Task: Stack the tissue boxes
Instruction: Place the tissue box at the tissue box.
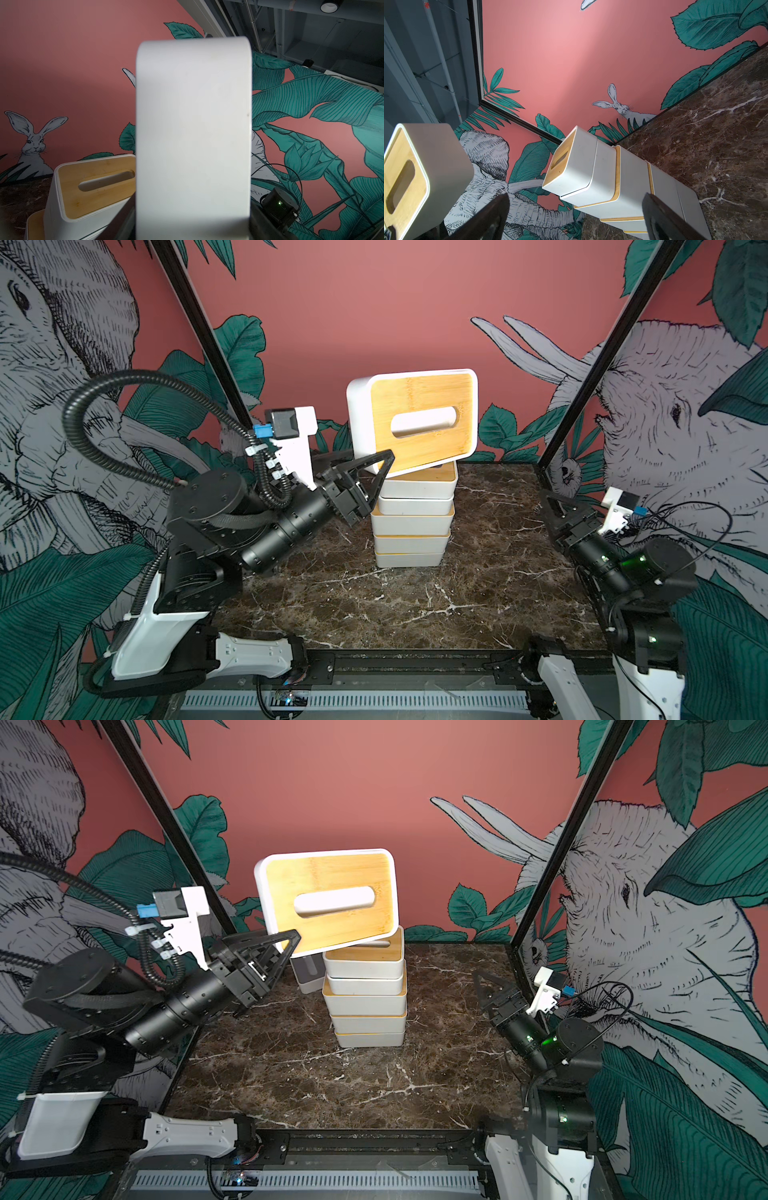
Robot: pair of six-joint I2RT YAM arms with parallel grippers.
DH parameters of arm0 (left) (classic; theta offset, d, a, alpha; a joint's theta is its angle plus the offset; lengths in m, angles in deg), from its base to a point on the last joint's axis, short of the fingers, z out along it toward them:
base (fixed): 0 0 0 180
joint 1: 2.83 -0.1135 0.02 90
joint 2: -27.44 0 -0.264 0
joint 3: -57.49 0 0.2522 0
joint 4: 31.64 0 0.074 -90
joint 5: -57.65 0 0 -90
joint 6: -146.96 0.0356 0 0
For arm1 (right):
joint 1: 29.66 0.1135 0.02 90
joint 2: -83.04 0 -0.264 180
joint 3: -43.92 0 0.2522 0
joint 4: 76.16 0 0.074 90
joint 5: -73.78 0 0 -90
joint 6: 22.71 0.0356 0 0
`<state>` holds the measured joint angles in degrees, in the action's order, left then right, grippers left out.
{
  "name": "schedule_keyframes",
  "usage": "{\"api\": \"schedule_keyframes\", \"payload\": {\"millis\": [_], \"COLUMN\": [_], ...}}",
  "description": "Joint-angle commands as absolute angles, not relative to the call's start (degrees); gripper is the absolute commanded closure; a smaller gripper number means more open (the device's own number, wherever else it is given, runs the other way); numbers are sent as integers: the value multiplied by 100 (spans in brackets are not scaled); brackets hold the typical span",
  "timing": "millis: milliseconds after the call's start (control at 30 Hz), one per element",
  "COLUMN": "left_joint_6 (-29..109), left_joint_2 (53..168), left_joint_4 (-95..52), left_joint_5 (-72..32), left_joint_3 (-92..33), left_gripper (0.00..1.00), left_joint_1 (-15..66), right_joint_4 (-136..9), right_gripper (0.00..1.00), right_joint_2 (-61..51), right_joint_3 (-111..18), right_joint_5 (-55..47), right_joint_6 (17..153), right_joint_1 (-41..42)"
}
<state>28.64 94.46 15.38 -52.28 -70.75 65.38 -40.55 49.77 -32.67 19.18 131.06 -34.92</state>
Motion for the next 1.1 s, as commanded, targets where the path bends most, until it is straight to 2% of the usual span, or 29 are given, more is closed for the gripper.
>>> {"api": "schedule_keyframes", "payload": {"millis": [0, 233, 533, 733, 867, 1067], "left_joint_6": [1961, 281, -1235, -1282, -1608, -1290], "left_joint_2": [9629, 10013, 10309, 10211, 10116, 10151], "left_joint_4": [1521, 960, 151, 110, -440, 21], "left_joint_5": [-4024, -1784, 163, 634, 795, 1033], "left_joint_3": [-7171, -7086, -6454, -6188, -5619, -5716], "left_gripper": [51, 51, 51, 50, 50, 50], "left_joint_1": [5595, 3510, 2370, 2084, 2082, 2082], "right_joint_4": [-4132, -3601, -3738, -3749, -4247, -4488], "right_gripper": [1, 1, 1, 1, 1, 1], "right_joint_2": [4978, 4978, 5006, 4949, 4903, 4684], "right_joint_3": [-3201, -3465, -3265, -3358, -3375, -3575], "right_joint_5": [2096, 2027, 2008, 1990, 2113, 2053], "right_joint_6": [12967, 12334, 12251, 12103, 12367, 12311], "right_joint_1": [-3485, -3485, -3485, -3478, -3420, -3205]}}
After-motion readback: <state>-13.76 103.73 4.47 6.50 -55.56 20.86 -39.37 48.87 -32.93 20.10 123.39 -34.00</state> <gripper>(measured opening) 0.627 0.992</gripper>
